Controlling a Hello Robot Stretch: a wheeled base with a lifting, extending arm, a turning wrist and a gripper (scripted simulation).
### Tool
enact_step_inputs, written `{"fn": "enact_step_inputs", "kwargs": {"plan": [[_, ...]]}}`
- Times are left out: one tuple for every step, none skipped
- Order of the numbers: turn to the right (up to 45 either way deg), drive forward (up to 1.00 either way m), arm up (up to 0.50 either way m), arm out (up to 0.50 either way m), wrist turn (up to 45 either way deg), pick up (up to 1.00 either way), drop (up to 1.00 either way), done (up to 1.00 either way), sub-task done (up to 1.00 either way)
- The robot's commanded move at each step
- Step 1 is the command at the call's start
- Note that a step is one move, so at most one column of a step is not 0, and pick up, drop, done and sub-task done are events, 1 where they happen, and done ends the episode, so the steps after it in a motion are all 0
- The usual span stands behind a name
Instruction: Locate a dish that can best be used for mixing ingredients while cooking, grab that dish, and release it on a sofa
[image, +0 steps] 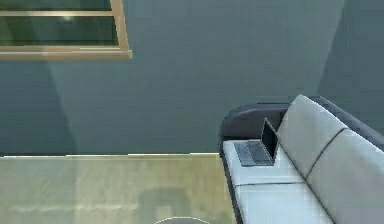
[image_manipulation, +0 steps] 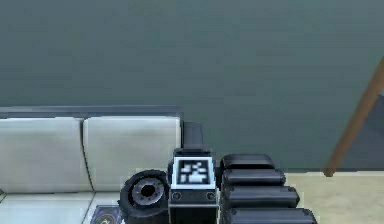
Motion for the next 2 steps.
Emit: {"fn": "enact_step_inputs", "kwargs": {"plan": [[-3.0, 0.0, 0.0, 0.0, 0.0, 0.0, 0.0, 0.0, 0.0], [0.0, 0.8, 0.0, 0.0, 0.0, 0.0, 0.0, 0.0, 0.0]]}}
